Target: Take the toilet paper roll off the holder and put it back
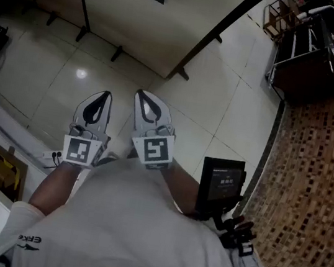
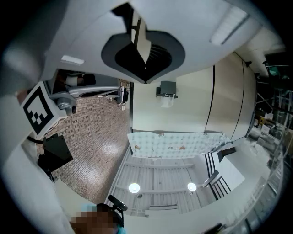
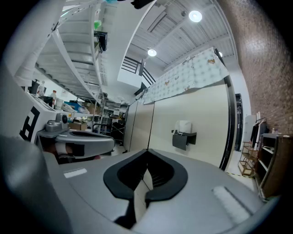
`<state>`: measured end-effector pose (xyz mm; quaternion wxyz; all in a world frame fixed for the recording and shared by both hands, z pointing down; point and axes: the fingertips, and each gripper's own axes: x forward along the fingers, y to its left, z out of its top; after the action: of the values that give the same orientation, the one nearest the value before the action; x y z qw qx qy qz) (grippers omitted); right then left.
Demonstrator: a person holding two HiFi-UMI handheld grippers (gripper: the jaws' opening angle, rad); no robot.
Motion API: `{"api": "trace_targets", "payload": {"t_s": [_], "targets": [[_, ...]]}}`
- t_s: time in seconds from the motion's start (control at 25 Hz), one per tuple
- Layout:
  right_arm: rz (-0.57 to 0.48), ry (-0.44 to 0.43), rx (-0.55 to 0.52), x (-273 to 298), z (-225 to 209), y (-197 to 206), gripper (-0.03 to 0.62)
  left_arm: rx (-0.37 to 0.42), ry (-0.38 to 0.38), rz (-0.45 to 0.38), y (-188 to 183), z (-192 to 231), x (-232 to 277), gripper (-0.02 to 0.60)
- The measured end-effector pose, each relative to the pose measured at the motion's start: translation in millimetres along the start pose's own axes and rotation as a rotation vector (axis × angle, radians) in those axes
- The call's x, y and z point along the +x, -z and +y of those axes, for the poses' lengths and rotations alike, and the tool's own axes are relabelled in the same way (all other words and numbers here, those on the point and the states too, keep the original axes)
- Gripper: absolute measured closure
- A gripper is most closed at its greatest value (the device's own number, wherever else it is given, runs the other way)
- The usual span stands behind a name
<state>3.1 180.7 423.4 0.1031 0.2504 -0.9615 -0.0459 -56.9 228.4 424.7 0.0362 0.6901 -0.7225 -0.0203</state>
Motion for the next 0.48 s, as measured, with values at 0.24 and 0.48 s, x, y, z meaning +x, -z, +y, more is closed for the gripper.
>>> {"api": "trace_targets", "payload": {"t_s": [0.24, 0.48], "targets": [[-0.034, -0.02, 0.002, 47, -45, 0, 0.579, 0.018, -0.032, -0.02, 0, 20, 64, 0.578], [-0.068, -0.038, -0.015, 98, -110, -16, 0.579, 0.059, -0.089, -0.023, -18, 42, 143, 0.578]]}}
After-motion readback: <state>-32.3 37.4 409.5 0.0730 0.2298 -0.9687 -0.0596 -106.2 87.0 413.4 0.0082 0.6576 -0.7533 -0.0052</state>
